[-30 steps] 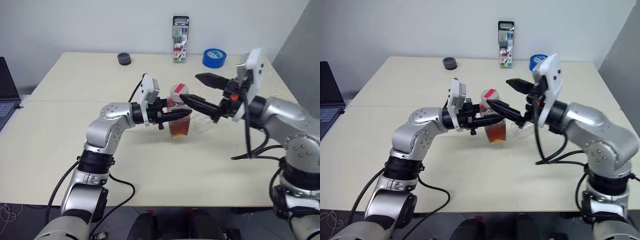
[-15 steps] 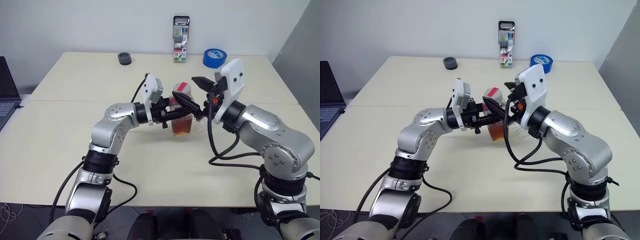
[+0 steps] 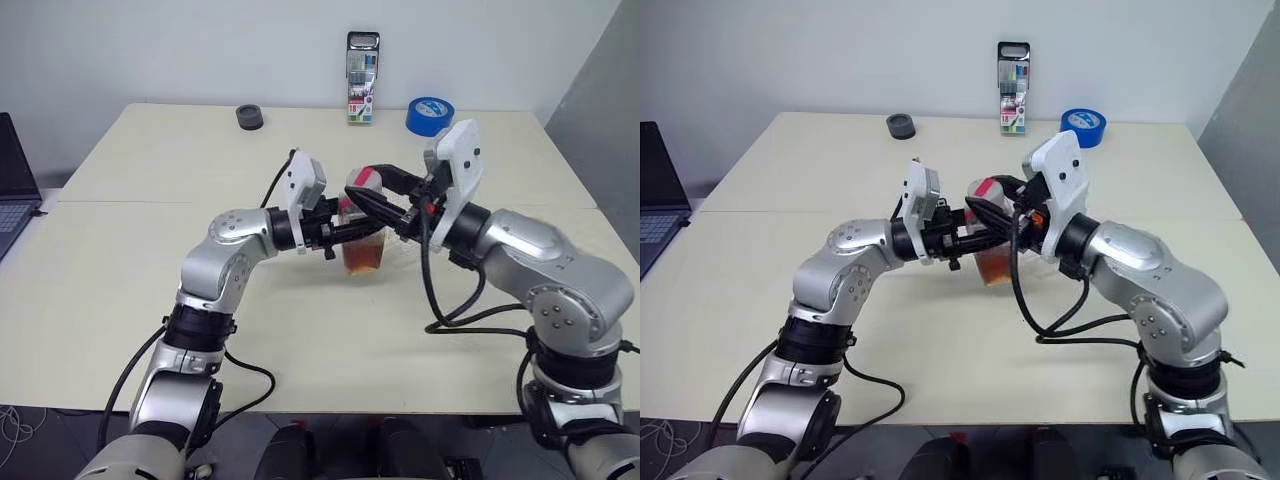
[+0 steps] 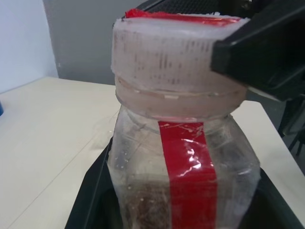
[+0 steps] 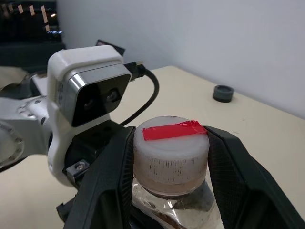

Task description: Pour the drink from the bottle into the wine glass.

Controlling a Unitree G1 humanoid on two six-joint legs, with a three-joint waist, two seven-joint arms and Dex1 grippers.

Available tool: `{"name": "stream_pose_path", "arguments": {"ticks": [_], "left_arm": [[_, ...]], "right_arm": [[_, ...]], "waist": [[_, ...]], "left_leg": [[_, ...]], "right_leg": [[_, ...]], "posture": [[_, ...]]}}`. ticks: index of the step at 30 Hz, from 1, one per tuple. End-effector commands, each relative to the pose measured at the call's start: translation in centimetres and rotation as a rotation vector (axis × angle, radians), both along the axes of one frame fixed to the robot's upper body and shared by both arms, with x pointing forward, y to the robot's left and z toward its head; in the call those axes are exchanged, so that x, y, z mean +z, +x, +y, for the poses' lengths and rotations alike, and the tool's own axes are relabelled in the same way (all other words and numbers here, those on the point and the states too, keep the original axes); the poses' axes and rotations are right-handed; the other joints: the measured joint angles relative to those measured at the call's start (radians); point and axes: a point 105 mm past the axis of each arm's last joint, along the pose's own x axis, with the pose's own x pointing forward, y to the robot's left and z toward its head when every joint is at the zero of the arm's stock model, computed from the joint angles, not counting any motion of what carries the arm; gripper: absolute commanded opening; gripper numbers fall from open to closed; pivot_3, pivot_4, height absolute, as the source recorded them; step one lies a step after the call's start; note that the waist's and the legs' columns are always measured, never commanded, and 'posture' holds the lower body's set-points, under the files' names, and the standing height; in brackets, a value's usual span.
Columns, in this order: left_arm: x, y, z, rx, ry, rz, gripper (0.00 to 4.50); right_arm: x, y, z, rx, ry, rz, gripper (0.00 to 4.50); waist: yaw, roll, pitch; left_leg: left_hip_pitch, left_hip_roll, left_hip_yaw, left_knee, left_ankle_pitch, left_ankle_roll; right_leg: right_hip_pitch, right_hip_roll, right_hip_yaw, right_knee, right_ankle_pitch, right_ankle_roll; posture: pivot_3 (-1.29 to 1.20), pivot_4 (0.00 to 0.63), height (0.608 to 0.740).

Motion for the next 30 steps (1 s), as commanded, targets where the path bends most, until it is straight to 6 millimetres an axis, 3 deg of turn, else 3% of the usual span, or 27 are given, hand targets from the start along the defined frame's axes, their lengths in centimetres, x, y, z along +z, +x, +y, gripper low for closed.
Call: {"name": "stream_pose_path", "arguments": {"ticks": [1,4,8,16,22,30], "left_arm": [[1.9,-3.2,-0.6,-0.190,-0.010,-0.040,1.77],[3.1,-4.4,-0.5,-0.282,-0.010,-0.026,1.77],[3.4,-4.2,-0.3,-0.298,0.020,-0.049,1.77],[2.8,-2.5,0.9,-0.174,0.025,-0.026,1.77],[2.7,-2.0,1.1,-0.123,0.003,-0.011,1.77],[2.7,-0.9,0.4,-0.101,-0.004,-0.026,1.77]], "right_arm": [[2.0,-1.3,-0.5,0.185,-0.034,-0.046,1.85],[2.2,-1.7,-0.3,0.328,-0.089,-0.016,1.85],[2.5,-0.9,-0.5,0.370,-0.102,0.014,1.85],[3.3,-0.7,-3.6,0.214,-0.084,0.013,4.47],[3.1,-1.6,-4.5,0.111,-0.054,0.005,4.47],[2.5,-2.4,-1.4,0.095,0.058,0.002,4.47]], "waist": [[0.000,0.000,0.000],[-0.001,0.001,0.000],[-0.001,0.001,0.000],[0.003,0.001,0.001],[0.001,0.001,0.001],[0.001,0.001,0.001]], "left_leg": [[0.000,0.000,0.000,0.000,0.000,0.000],[0.001,0.000,0.000,0.000,0.000,0.001],[0.001,0.000,0.000,0.000,0.000,0.001],[0.000,0.000,0.000,0.000,0.000,0.001],[0.000,0.000,0.000,0.000,0.000,0.001],[0.000,0.000,0.000,0.000,0.000,0.001]], "right_leg": [[0.000,0.000,0.000,0.000,0.000,0.000],[0.000,0.000,0.000,0.000,0.000,0.000],[0.001,0.000,0.000,0.000,0.000,0.000],[0.001,0.000,-0.001,-0.001,0.000,0.000],[0.001,0.000,0.000,0.000,0.000,0.000],[0.001,0.000,0.000,0.000,0.000,0.000]], "posture": [[0.00,0.150,0.740],[0.00,0.150,0.740],[0.00,0.150,0.740],[0.00,0.150,0.740],[0.00,0.150,0.740],[0.00,0.150,0.740]]}}
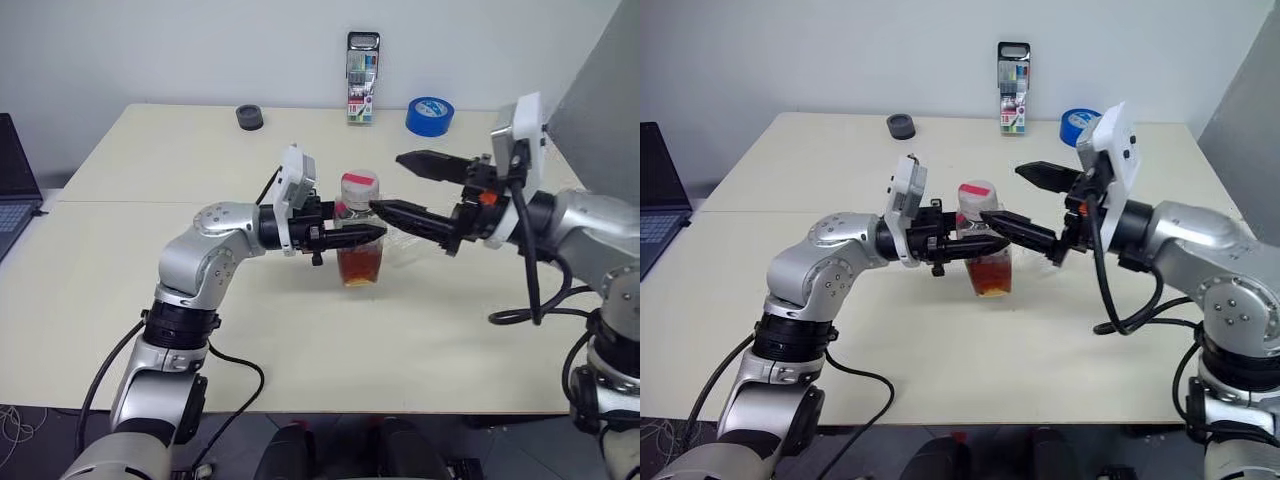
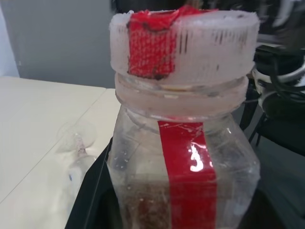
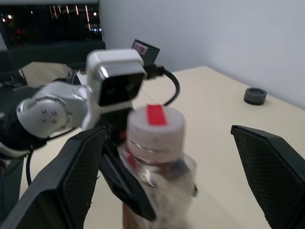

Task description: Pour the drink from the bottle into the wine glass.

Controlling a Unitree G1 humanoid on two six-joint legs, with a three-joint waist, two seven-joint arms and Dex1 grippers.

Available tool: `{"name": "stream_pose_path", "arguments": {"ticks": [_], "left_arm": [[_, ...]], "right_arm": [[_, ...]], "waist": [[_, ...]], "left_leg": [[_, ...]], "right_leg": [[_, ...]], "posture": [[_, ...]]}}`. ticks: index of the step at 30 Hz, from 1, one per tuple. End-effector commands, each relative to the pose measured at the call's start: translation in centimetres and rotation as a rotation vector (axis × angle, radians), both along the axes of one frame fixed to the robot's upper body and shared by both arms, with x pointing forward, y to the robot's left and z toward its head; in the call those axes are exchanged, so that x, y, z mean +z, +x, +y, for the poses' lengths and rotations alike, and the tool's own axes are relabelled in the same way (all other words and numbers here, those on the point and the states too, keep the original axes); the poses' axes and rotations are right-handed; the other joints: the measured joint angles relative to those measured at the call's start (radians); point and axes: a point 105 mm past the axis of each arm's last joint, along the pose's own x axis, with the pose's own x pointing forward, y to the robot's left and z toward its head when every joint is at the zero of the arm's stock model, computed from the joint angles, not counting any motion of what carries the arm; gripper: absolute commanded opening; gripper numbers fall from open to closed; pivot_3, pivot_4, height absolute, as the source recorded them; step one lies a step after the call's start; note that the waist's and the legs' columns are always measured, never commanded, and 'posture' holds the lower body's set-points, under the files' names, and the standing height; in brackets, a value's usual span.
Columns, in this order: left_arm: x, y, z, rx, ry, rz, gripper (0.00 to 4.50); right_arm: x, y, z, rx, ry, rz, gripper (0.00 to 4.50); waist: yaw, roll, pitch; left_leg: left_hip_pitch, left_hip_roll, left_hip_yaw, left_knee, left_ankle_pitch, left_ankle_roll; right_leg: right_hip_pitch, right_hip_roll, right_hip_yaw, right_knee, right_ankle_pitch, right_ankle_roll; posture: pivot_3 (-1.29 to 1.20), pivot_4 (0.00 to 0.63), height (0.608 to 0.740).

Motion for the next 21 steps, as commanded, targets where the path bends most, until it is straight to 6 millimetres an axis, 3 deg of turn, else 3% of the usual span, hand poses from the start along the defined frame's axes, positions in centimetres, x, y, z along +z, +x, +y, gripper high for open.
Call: {"name": "stream_pose_path", "arguments": {"ticks": [1,10,21], "left_arm": [[1.7,0.0,-0.3,-0.011,-0.021,-0.080,1.77],[1.7,-0.1,-0.5,-0.028,-0.010,-0.094,1.77],[1.6,-0.1,-0.1,-0.021,0.001,-0.101,1.77]], "right_arm": [[0.5,-0.1,1.1,-0.027,0.044,-0.038,4.47],[1.0,2.1,1.5,-0.099,0.060,-0.101,4.47],[0.7,1.8,0.3,-0.098,0.025,-0.099,4.47]], "waist": [[0.000,0.000,0.000],[0.000,0.000,0.000],[0.000,0.000,0.000]], "left_leg": [[0.000,0.000,0.000,0.000,0.000,0.000],[0.000,0.000,0.000,0.000,0.000,0.000],[0.000,0.000,0.000,0.000,0.000,0.000]], "right_leg": [[0.000,0.000,0.000,0.000,0.000,0.000],[0.000,0.000,0.000,0.000,0.000,0.000],[0.000,0.000,0.000,0.000,0.000,0.000]], "posture": [[0.00,0.150,0.740],[0.00,0.150,0.740],[0.00,0.150,0.740]]}}
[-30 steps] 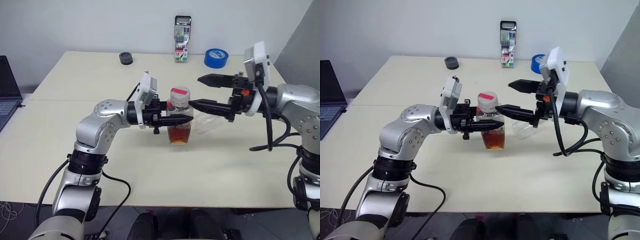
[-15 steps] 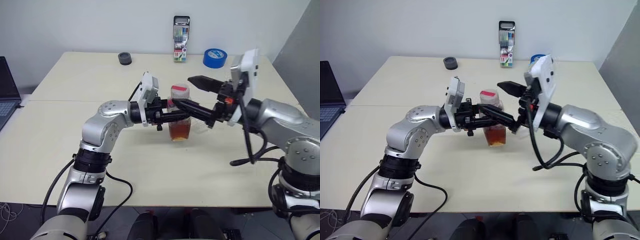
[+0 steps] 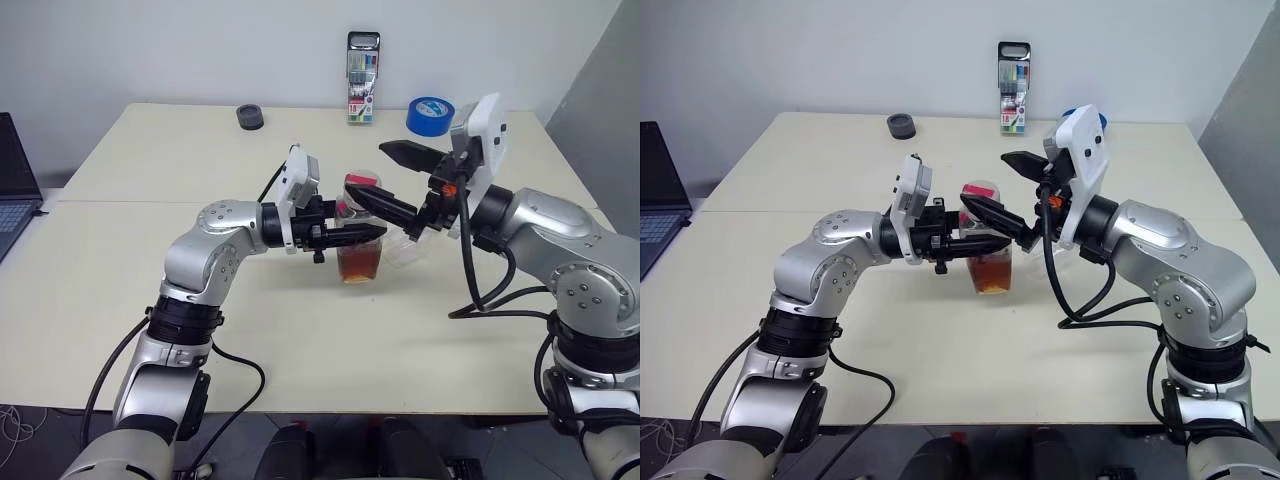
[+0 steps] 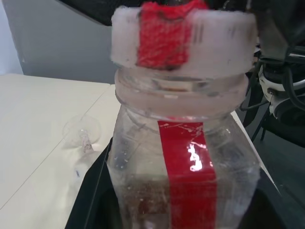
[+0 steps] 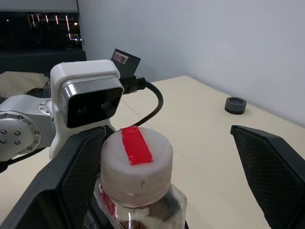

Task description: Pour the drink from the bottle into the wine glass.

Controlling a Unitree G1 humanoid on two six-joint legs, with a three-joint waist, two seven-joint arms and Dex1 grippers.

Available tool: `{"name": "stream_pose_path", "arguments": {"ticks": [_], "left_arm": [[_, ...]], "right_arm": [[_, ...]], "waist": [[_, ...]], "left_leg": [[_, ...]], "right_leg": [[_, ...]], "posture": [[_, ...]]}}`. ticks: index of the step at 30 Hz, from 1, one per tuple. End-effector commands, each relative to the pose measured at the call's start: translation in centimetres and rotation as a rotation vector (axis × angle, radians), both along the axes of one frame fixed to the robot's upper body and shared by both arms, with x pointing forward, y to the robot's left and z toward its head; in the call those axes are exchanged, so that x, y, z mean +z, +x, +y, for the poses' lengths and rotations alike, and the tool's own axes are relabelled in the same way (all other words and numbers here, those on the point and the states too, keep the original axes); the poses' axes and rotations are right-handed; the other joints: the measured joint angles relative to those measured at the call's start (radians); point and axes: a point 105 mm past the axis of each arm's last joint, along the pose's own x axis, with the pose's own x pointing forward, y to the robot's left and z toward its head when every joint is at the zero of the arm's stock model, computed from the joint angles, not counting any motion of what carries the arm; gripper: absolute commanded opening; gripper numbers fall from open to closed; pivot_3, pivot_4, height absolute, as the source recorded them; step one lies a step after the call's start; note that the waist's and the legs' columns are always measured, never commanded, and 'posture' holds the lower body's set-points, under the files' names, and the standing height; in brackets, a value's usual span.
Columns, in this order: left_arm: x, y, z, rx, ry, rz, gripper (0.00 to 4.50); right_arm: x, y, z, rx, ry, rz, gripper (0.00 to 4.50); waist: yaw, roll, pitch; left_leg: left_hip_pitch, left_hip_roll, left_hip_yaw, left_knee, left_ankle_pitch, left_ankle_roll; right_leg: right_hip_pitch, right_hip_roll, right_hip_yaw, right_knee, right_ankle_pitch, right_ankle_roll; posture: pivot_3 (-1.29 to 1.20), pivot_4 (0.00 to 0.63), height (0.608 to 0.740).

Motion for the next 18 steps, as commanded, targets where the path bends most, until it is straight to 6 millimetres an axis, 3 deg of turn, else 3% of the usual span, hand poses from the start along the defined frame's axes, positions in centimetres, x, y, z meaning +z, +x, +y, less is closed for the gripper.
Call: {"name": "stream_pose_path", "arguments": {"ticks": [1,12,18], "left_arm": [[1.7,-0.4,0.0,-0.018,-0.027,-0.076,1.77],[1.7,-0.3,-0.4,-0.030,-0.033,-0.086,1.77],[1.8,-0.4,-0.7,-0.040,-0.037,-0.094,1.77]], "right_arm": [[1.0,-0.8,-0.9,-0.004,0.004,-0.046,4.47],[1.1,-2.3,0.2,0.092,0.023,-0.003,4.47],[0.4,-1.7,1.1,0.087,0.029,0.007,4.47]], "waist": [[0.000,0.000,0.000],[0.000,0.000,0.000],[0.000,0.000,0.000]], "left_leg": [[0.000,0.000,0.000,0.000,0.000,0.000],[0.000,0.000,0.000,0.000,0.000,0.000],[0.000,0.000,0.000,0.000,0.000,0.000]], "right_leg": [[0.000,0.000,0.000,0.000,0.000,0.000],[0.000,0.000,0.000,0.000,0.000,0.000],[0.000,0.000,0.000,0.000,0.000,0.000]], "posture": [[0.00,0.150,0.740],[0.00,0.150,0.740],[0.00,0.150,0.740]]}}
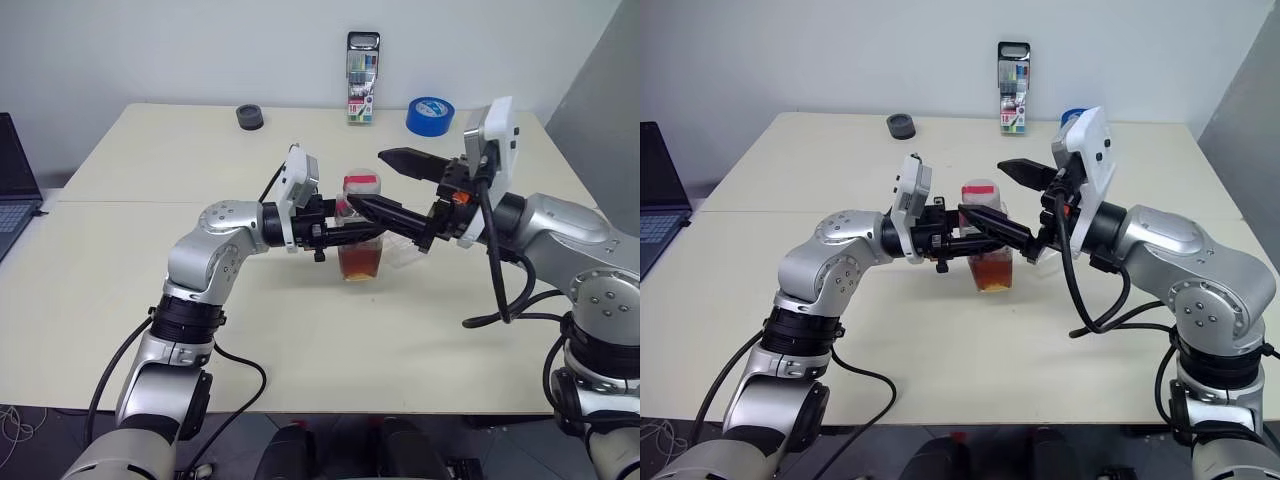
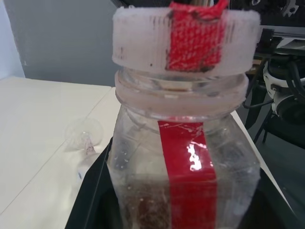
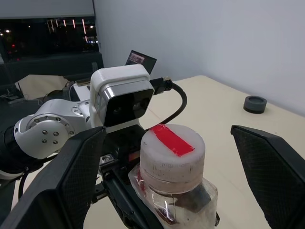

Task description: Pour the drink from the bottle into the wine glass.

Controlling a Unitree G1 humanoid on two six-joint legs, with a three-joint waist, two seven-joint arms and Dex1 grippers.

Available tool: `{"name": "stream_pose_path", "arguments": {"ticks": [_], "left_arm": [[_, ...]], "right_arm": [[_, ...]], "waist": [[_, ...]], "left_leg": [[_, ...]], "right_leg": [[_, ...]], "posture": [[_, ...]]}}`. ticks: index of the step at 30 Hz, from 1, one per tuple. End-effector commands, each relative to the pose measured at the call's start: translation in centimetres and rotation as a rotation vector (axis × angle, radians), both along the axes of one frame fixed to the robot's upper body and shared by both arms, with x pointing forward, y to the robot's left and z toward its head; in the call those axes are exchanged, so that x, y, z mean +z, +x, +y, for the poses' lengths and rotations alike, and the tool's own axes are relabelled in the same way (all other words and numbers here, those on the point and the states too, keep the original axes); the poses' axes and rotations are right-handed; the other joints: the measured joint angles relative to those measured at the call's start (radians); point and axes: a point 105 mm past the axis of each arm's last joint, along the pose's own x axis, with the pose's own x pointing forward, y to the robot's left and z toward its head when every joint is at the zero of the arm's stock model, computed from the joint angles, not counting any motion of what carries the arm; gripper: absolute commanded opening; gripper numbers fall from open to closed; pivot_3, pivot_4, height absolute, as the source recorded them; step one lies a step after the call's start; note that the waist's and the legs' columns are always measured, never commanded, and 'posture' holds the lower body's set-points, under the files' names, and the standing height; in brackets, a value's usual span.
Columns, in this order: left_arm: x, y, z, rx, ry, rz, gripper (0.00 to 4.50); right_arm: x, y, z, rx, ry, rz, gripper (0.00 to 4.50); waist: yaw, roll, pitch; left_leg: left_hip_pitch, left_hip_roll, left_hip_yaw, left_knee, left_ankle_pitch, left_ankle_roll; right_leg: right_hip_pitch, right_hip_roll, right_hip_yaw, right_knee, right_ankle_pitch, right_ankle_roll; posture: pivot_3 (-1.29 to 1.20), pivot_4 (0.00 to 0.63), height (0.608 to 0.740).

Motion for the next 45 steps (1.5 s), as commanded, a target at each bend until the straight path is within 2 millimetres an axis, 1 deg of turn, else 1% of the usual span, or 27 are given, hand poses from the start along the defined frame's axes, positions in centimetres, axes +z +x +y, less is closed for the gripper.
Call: {"name": "stream_pose_path", "arguments": {"ticks": [1,5,7,8,14,19,21,23,24,26,27,29,31,34,35,36,37,38,40,41,43,45], "left_arm": [[1.8,-0.7,-0.6,-0.037,-0.017,-0.084,1.77],[2.0,-0.7,-0.6,-0.038,-0.013,-0.089,1.77],[2.0,-0.6,-0.5,-0.029,-0.016,-0.087,1.77],[2.0,-0.5,-0.5,-0.025,-0.018,-0.085,1.77],[1.9,-0.6,-0.5,-0.025,-0.017,-0.083,1.77],[1.9,-0.5,-0.5,-0.020,-0.017,-0.084,1.77],[1.8,-0.6,-0.5,-0.027,-0.011,-0.082,1.77],[1.6,-0.8,-0.4,-0.038,-0.004,-0.078,1.77],[1.5,-0.9,-0.4,-0.040,-0.002,-0.078,1.77],[1.4,-1.0,-0.5,-0.042,-0.001,-0.077,1.77],[1.4,-1.0,-0.5,-0.042,-0.002,-0.077,1.77],[1.4,-1.0,-0.5,-0.040,-0.005,-0.077,1.77],[1.5,-0.9,-0.5,-0.036,-0.007,-0.080,1.77],[1.5,-0.8,-0.4,-0.025,-0.008,-0.083,1.77],[1.5,-0.8,-0.3,-0.019,-0.009,-0.083,1.77],[1.5,-0.7,-0.1,-0.011,-0.008,-0.082,1.77],[1.4,-0.7,0.0,-0.004,-0.007,-0.080,1.77],[1.3,-0.7,0.1,0.002,-0.008,-0.078,1.77],[1.3,-0.8,0.1,0.004,-0.010,-0.076,1.77],[1.3,-0.9,0.0,0.003,-0.012,-0.075,1.77],[1.4,-0.9,-0.1,-0.001,-0.014,-0.074,1.77],[1.4,-0.9,-0.2,-0.005,-0.016,-0.076,1.77]], "right_arm": [[0.5,0.0,0.7,0.007,0.018,-0.044,4.47],[0.6,0.4,0.7,0.000,0.012,-0.053,4.47],[0.9,0.6,0.7,-0.003,0.034,-0.053,4.11],[1.0,0.6,0.7,-0.002,0.043,-0.052,3.90],[1.3,0.7,0.6,-0.008,0.060,-0.053,1.84],[1.6,0.8,0.5,-0.010,0.053,-0.069,1.82],[2.3,0.7,0.2,-0.020,-0.001,-0.136,1.82],[2.6,0.5,0.0,-0.010,-0.106,-0.223,1.82],[2.9,0.5,-0.2,-0.007,-0.111,-0.225,1.82],[4.2,1.1,-1.1,-0.012,0.010,-0.128,1.82],[4.5,1.2,-1.3,-0.003,0.050,-0.085,1.82],[4.5,1.2,-1.4,0.011,0.078,-0.040,1.82],[4.1,1.0,-1.7,0.000,0.077,-0.024,1.82],[3.6,1.2,-2.6,-0.066,0.107,0.000,1.82],[3.1,1.4,-3.3,-0.110,0.093,-0.007,1.82],[2.3,2.2,-4.8,-0.215,0.082,-0.019,1.82],[1.0,3.5,-7.4,-0.387,0.080,-0.018,1.82],[-0.8,4.4,-10.0,-0.563,0.028,-0.039,1.82],[-3.5,4.9,-12.9,-0.752,-0.040,-0.052,1.82],[-5.1,5.0,-14.0,-0.824,-0.057,-0.032,1.82],[-8.1,5.0,-15.1,-0.914,-0.062,0.022,1.82],[-10.8,4.8,-15.0,-0.932,-0.082,0.076,1.82]], "waist": [[0.000,0.000,0.000],[0.001,0.000,0.000],[0.000,0.000,0.000],[0.000,0.000,0.000],[0.000,0.000,0.000],[0.000,0.000,0.000],[0.000,0.000,0.000],[0.001,0.000,0.000],[0.000,0.000,0.000],[-0.001,0.000,0.000],[-0.002,0.000,0.000],[-0.001,0.000,0.000],[-0.001,0.000,0.000],[0.001,0.000,0.000],[0.001,0.000,0.000],[0.001,0.000,0.000],[0.003,0.000,0.000],[0.005,-0.001,0.000],[0.015,-0.001,-0.001],[0.016,-0.001,-0.001],[0.016,-0.001,0.000],[0.006,-0.001,0.000]], "left_leg": [[0.000,0.000,0.000,0.000,0.000,0.000],[0.000,0.000,0.000,0.000,0.000,0.000],[0.000,0.000,0.000,0.000,0.000,0.000],[0.000,0.000,0.000,0.000,0.000,0.000],[0.000,0.000,0.000,0.000,0.000,0.000],[0.000,0.000,0.000,0.000,0.000,0.000],[0.000,0.000,0.000,0.000,0.000,0.000],[0.000,0.000,0.000,0.000,0.000,0.000],[0.000,0.000,0.000,0.000,0.000,0.000],[0.000,0.000,0.000,0.000,0.000,0.000],[0.000,0.000,0.000,0.000,0.000,0.000],[0.000,0.000,0.000,0.000,0.000,0.000],[0.000,0.000,0.000,0.000,0.000,0.000],[-0.001,0.000,0.000,0.000,0.000,0.000],[-0.001,0.000,0.000,0.000,0.000,0.000],[-0.001,0.000,0.000,0.000,0.000,0.000],[-0.001,0.000,0.000,0.000,0.000,0.000],[-0.001,0.000,0.000,0.000,0.000,0.000],[-0.001,0.000,0.000,0.000,0.000,0.000],[-0.001,0.000,0.001,0.000,0.000,0.000],[-0.001,0.000,0.003,0.000,0.000,0.000],[0.000,0.000,0.003,0.000,0.001,-0.001]], "right_leg": [[0.000,0.000,0.000,0.000,0.000,0.000],[0.000,0.000,0.000,0.000,0.000,0.000],[0.000,0.000,0.000,0.000,0.000,0.000],[0.000,0.000,0.000,0.000,0.000,0.000],[0.000,0.000,0.000,0.000,0.000,0.000],[0.000,0.000,0.000,0.000,0.000,0.000],[0.000,0.000,0.000,0.000,0.000,0.000],[0.000,0.000,0.000,0.000,0.000,0.000],[0.000,0.000,0.000,0.000,0.000,0.000],[0.000,0.000,0.000,-0.001,0.000,0.000],[0.000,0.000,0.000,0.000,0.000,0.000],[0.000,0.000,0.000,0.000,0.000,0.000],[0.000,0.000,0.000,0.000,0.000,0.000],[0.000,0.000,0.000,-0.001,0.000,0.000],[0.000,0.000,0.000,-0.001,0.000,0.000],[0.000,0.000,0.000,-0.001,0.000,0.000],[0.000,0.000,0.000,-0.001,0.000,0.000],[0.000,0.000,0.000,-0.001,0.000,0.000],[0.001,0.000,-0.001,-0.003,0.000,0.000],[0.001,-0.001,0.000,-0.003,0.000,0.000],[0.000,0.000,0.002,-0.002,0.000,0.001],[-0.001,0.000,0.003,0.000,0.000,0.001]], "posture": [[0.00,0.150,0.740],[0.00,0.150,0.740],[0.00,0.150,0.740],[0.00,0.150,0.740],[0.00,0.150,0.740],[0.00,0.150,0.740],[0.00,0.150,0.740],[0.00,0.150,0.740],[0.00,0.150,0.740],[0.00,0.150,0.740],[0.00,0.150,0.740],[0.00,0.150,0.740],[0.00,0.150,0.740],[0.00,0.150,0.740],[0.00,0.150,0.740],[0.00,0.150,0.740],[0.00,0.150,0.740],[0.00,0.150,0.740],[0.00,0.150,0.740],[0.00,0.150,0.740],[0.00,0.150,0.740],[0.00,0.150,0.740]]}}
